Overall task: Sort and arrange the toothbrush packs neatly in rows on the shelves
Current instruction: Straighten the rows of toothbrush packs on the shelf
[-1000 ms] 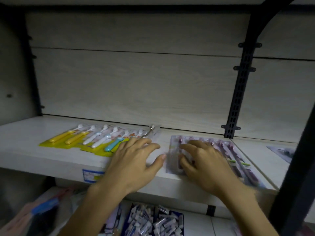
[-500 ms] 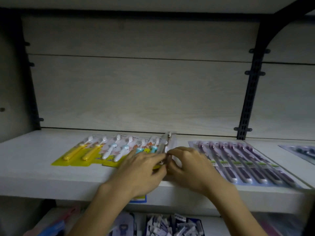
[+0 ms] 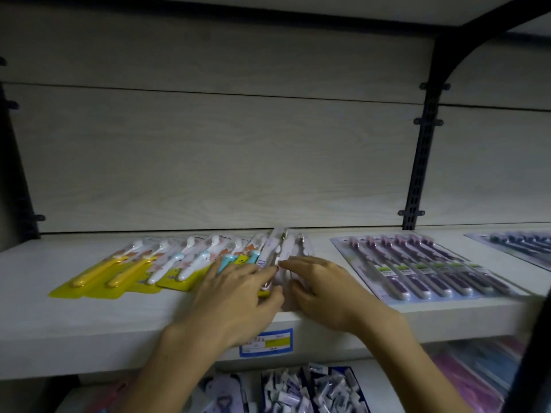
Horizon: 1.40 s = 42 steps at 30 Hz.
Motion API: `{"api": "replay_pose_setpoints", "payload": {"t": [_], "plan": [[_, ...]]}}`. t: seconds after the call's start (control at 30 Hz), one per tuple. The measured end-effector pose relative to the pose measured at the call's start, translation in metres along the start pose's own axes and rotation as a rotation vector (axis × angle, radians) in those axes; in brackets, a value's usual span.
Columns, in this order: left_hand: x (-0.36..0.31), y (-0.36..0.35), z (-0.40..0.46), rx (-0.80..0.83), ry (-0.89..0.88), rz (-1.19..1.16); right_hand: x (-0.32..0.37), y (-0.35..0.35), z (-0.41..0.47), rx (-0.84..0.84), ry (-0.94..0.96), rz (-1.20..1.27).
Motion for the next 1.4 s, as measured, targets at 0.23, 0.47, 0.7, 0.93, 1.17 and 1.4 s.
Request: {"api": "replay_pose_setpoints", "payload": {"t": [0.23, 0.47, 0.7, 0.93, 1.17, 1.4], "plan": [[-0.014, 0.002, 0.003, -0.006, -0.010, -0.032, -0.020, 0.005, -0.005, 0.012, -0.038, -0.075], [-0.037, -0.006, 0.010, -0.005, -0.022, -0.099, -0.040, 0.009, -0.010, 0.004, -0.004, -0.012], [-0.048, -0.016, 0.017, -0.031, -0.024, -0.141, -0.046, 0.018, -0.016, -0.071, 0.040, -0.075], [-0.046, -0.018, 0.014, -0.070, 0.031, -0.075, -0.053, 0.014, -0.020, -0.182, 0.013, -0.232], [-0.044, -0.016, 0.011, -0.070, 0.088, -0.006, -0.053, 0.018, -0.023, -0.202, -0.018, -0.239], [-0.041, -0.019, 0.012, -0.083, 0.146, 0.022, -0.053, 0.011, -0.021, -0.074, 0.023, -0.149]]}}
Point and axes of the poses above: each hand's wrist, its own z-axis towards the middle knuckle, its own y-axis out of the back of the hand, x = y × z, the point moved 7 cm from there along z, towards the middle knuckle, and after that the axes turned 10 degrees about -x, right-handed, at the moved point
